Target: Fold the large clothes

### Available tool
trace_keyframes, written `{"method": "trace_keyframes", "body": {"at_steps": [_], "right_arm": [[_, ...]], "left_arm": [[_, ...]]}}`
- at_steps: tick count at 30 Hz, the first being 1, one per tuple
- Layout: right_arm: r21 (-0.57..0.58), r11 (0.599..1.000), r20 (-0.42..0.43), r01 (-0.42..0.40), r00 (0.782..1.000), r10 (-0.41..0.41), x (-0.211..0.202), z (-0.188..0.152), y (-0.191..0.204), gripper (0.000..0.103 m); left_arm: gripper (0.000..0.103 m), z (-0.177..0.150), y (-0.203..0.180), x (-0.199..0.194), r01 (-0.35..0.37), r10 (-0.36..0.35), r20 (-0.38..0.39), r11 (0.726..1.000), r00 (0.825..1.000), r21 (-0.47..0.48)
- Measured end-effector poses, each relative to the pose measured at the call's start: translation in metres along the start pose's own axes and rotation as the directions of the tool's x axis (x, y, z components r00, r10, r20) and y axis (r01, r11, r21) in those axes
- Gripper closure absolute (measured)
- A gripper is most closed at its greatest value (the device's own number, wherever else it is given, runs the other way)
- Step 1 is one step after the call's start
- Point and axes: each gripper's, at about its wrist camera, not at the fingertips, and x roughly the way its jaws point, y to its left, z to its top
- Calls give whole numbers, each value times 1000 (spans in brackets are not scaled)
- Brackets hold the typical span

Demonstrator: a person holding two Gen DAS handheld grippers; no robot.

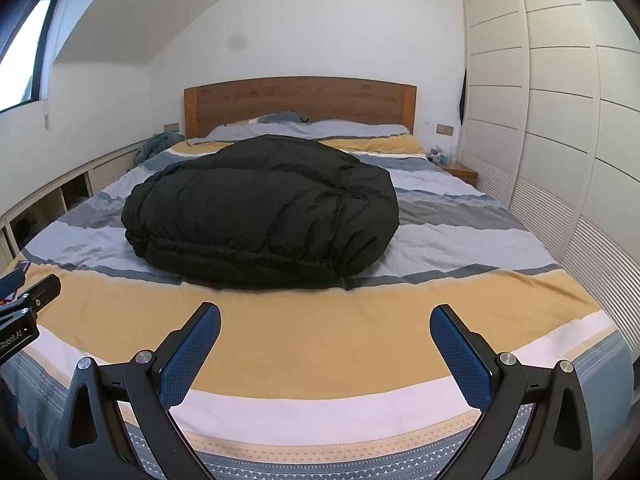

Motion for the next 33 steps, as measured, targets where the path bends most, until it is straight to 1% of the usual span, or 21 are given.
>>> {"method": "trace_keyframes", "body": {"at_steps": [10,33], "right_arm": [[-4,1000,-15,8,1000,-8,4,-4,-2,0],[3,1000,-10,10,1000,-10,4,-4,-6,0]], "left_arm": [[23,-5,0,4,-1,1,-3,1000,1000,2],[23,-10,0,5,1,-1,-8,1000,1000,-1]]}}
